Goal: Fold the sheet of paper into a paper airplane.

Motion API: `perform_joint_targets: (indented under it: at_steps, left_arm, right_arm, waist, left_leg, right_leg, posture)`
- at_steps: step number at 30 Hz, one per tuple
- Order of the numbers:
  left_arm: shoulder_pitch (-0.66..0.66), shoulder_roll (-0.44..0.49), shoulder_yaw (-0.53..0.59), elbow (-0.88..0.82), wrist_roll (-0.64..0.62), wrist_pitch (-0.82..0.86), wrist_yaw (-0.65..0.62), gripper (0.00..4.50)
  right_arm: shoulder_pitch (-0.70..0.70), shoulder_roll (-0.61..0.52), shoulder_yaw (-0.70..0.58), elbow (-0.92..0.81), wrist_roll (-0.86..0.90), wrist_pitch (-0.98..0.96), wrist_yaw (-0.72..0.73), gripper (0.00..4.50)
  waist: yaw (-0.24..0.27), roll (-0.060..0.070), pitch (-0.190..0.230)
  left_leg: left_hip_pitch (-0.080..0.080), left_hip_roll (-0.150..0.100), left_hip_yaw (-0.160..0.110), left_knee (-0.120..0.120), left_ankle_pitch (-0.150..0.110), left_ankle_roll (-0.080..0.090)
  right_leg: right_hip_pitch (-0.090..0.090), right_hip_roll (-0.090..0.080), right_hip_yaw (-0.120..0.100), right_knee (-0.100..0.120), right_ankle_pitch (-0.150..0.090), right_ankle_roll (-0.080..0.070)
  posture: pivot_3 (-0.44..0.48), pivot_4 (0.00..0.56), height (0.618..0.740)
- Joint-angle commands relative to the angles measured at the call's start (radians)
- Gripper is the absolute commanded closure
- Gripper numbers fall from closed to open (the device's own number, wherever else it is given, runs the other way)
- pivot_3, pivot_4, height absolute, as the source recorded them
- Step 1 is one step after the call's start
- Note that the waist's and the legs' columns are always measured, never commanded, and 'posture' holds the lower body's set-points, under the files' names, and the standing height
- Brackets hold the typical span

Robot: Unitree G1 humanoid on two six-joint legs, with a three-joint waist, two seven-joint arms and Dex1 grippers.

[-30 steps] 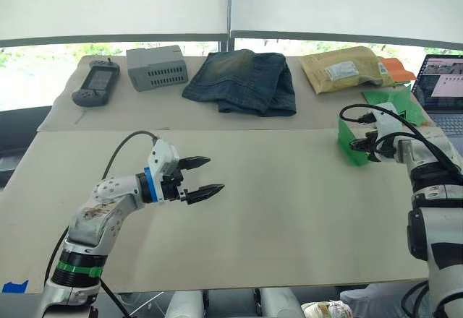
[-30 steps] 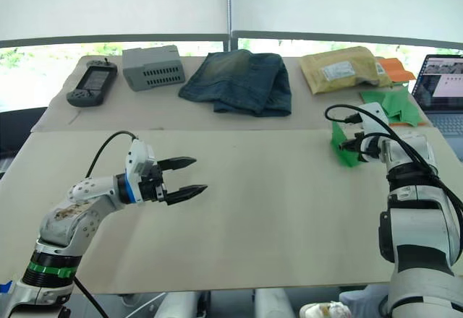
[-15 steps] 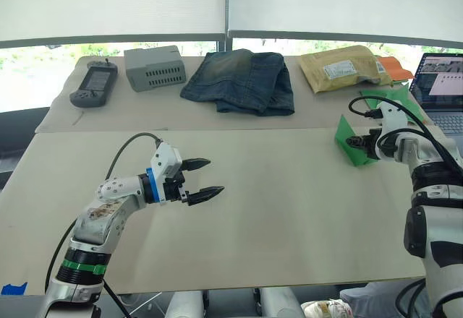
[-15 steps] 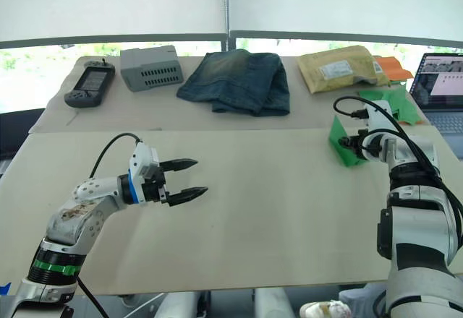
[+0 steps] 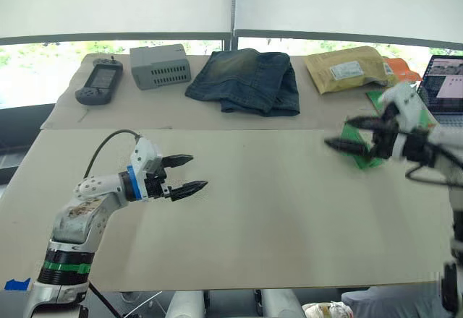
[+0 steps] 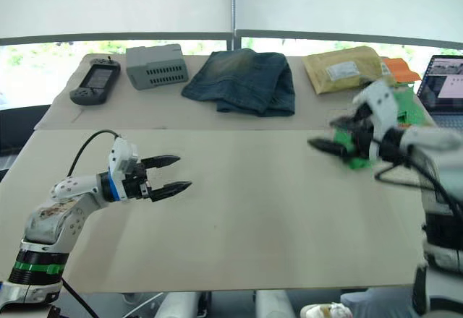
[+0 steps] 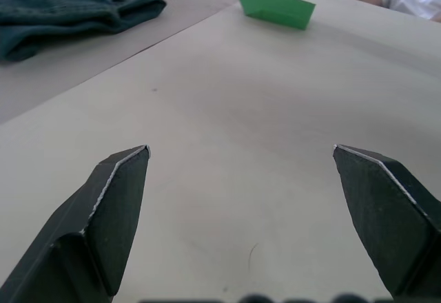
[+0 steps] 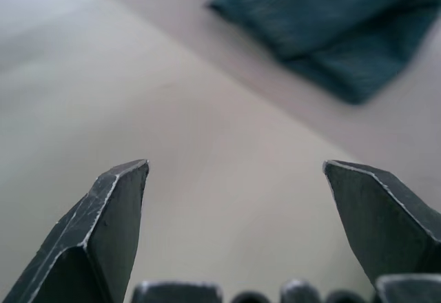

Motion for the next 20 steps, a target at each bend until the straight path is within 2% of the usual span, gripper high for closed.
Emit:
perform_joint_targets:
  at_steps: [1, 3, 7, 9, 15, 20]
  left_arm:
    - [0.054, 0.013, 0.060, -0.067, -0.015, -0.013, 0.029, 0.00]
    - [0.139, -0.005, 0.101, -0.112, 0.003, -0.062, 0.063, 0.00]
    - [0.254, -0.048, 0.164, -0.166, -0.034, -0.063, 0.122, 0.00]
    - [0.285, -0.051, 0.143, -0.170, 0.005, -0.007, 0.188, 0.00]
    - [0.353, -0.106, 0.099, -0.233, 0.054, -0.043, 0.269, 0.00]
    - [0.380, -0.101, 0.082, -0.222, 0.077, -0.057, 0.277, 0.00]
  right_arm:
    - [0.127, -0.004, -0.107, -0.149, 0.071, -0.030, 0.012, 0.03]
    - [0.283, 0.056, -0.142, -0.199, 0.045, -0.127, -0.014, 0.03]
    - [0.431, 0.191, -0.203, -0.232, 0.054, -0.238, -0.093, 0.03]
    - [0.504, 0.202, -0.184, -0.221, 0.004, -0.315, -0.090, 0.03]
    - [0.539, 0.252, -0.136, -0.150, -0.029, -0.420, -0.142, 0.03]
    - [0.551, 0.251, -0.111, -0.134, -0.035, -0.460, -0.150, 0.03]
  waist:
    - [0.000, 0.000, 0.000]
    - [-0.001, -0.001, 0.000]
    - [-0.002, 0.000, 0.000]
    - [0.000, 0.001, 0.000]
    - [0.002, 0.001, 0.001]
    - [0.003, 0.001, 0.001]
  left_leg:
    - [0.000, 0.000, 0.000, 0.002, 0.000, 0.000]
    - [0.000, 0.001, -0.002, 0.004, 0.000, 0.000]
    - [0.006, 0.003, -0.001, 0.005, 0.000, 0.000]
    - [0.008, 0.003, 0.000, 0.005, 0.000, 0.000]
    - [0.013, 0.003, 0.005, 0.004, -0.001, 0.000]
    - [0.013, 0.003, 0.005, 0.003, -0.001, 0.000]
  right_leg:
    - [0.000, 0.000, 0.000, 0.000, 0.000, 0.000]
    - [0.001, 0.000, 0.001, 0.000, -0.001, 0.004]
    - [0.006, 0.000, 0.001, 0.000, -0.004, 0.009]
    - [0.007, 0.000, 0.002, 0.001, -0.003, 0.009]
    - [0.013, 0.001, 0.002, 0.000, -0.004, 0.008]
    - [0.013, 0.002, 0.002, 0.000, -0.005, 0.007]
  posture:
    - [0.000, 0.150, 0.728]
    - [0.000, 0.150, 0.728]
    - [0.000, 0.150, 0.728]
    - [0.000, 0.150, 0.728]
    - [0.000, 0.150, 0.728]
    - [0.000, 0.150, 0.728]
